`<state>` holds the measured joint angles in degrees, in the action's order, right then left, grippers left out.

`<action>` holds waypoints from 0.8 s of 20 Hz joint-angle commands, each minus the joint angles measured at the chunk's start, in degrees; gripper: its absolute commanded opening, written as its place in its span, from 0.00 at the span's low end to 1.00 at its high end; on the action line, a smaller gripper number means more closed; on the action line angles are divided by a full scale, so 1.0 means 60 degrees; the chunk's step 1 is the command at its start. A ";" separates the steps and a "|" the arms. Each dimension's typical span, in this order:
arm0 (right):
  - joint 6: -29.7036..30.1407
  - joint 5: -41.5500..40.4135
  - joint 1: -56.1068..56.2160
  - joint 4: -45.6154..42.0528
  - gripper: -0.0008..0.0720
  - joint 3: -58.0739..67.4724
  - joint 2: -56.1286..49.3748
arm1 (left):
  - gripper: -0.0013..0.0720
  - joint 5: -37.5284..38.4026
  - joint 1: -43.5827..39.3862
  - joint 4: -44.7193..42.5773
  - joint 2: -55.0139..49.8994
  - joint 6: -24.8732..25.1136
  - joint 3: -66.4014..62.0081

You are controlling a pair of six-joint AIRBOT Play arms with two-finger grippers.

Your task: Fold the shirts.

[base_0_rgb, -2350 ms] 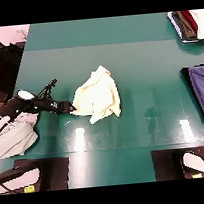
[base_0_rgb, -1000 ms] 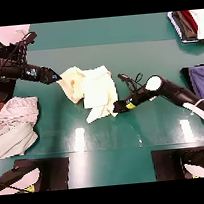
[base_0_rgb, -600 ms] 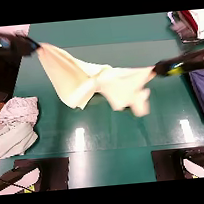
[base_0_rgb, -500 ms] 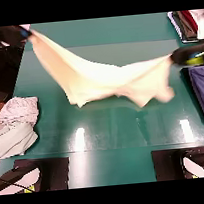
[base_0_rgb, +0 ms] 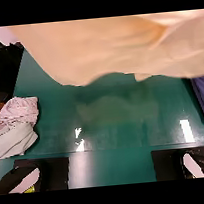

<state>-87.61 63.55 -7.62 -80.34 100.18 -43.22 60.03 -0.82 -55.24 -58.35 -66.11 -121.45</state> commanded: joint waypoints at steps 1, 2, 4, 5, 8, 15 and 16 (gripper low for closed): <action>0.0051 -0.0430 -0.0455 -0.0062 0.04 0.0772 0.0368 | 0.05 -0.1286 0.0007 0.0102 0.1002 -0.0018 -0.0106; 0.0051 -0.0415 -0.0546 -0.0055 0.04 0.0874 0.0386 | 0.05 -0.1421 0.0007 0.0149 0.1217 -0.0018 -0.0106; 0.0047 -0.0321 -0.0641 -0.0044 0.04 0.1086 0.0379 | 0.05 -0.1392 0.0004 0.0353 0.1461 -0.0018 -0.0106; 0.0047 -0.0302 -0.0630 -0.0033 0.04 0.1137 0.0328 | 0.05 -0.1275 0.0007 0.0554 0.1464 -0.0018 -0.0106; 0.0011 0.0623 -0.0634 0.0076 0.04 0.1479 -0.0226 | 0.05 -0.0605 0.0007 0.0601 0.1260 -0.0193 0.0273; -0.0251 0.5140 -0.0627 0.2652 0.04 0.2095 -0.4153 | 0.05 0.2361 0.0007 -0.0324 -0.1158 -0.1020 0.3508; -0.0310 0.5716 -0.0554 0.2721 0.04 0.1967 -0.4801 | 0.05 0.2820 0.0007 -0.0382 -0.1738 -0.1020 0.3832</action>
<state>-88.25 85.52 -11.33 -68.99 111.96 -62.61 66.83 -0.82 -55.46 -61.34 -70.78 -104.44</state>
